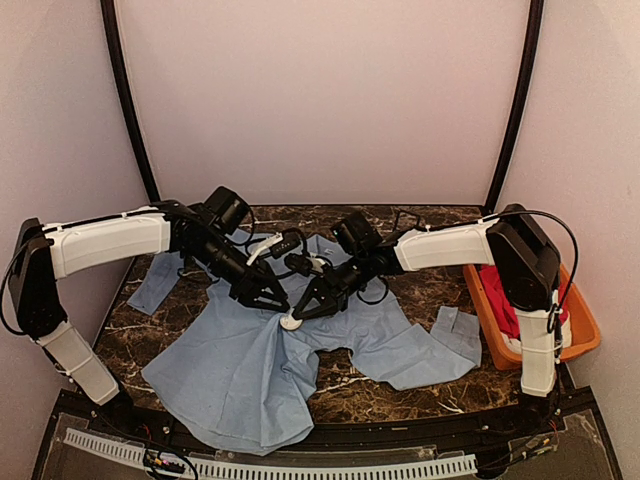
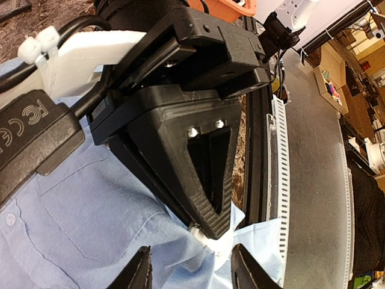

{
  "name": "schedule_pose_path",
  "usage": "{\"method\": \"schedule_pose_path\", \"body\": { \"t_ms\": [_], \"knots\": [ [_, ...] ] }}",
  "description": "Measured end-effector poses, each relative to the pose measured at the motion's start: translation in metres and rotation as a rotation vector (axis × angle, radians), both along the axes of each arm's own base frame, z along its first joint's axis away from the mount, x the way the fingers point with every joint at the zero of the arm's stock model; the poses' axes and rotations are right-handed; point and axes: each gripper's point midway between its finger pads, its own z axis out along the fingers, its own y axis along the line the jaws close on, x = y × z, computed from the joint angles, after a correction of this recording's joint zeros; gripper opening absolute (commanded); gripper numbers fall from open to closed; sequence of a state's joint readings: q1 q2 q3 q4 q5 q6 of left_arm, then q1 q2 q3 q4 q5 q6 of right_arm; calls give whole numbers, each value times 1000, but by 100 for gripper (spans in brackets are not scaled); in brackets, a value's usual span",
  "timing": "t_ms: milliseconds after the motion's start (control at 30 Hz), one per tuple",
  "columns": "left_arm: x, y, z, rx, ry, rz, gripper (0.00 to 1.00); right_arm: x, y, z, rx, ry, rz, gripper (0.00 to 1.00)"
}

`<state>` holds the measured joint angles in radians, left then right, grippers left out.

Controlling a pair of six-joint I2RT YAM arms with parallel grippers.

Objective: Pin the brooch onto the clothing
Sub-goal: Pin the brooch to the flattened clothing.

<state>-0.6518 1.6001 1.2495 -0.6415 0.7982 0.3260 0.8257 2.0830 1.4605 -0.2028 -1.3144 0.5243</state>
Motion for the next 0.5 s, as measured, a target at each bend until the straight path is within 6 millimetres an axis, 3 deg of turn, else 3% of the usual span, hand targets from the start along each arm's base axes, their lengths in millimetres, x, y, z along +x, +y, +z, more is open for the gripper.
{"method": "schedule_pose_path", "body": {
  "t_ms": [500],
  "knots": [
    [2,2,-5,25,-13,9,42,-1,0,1,3,3,4,0]
  ]
}}
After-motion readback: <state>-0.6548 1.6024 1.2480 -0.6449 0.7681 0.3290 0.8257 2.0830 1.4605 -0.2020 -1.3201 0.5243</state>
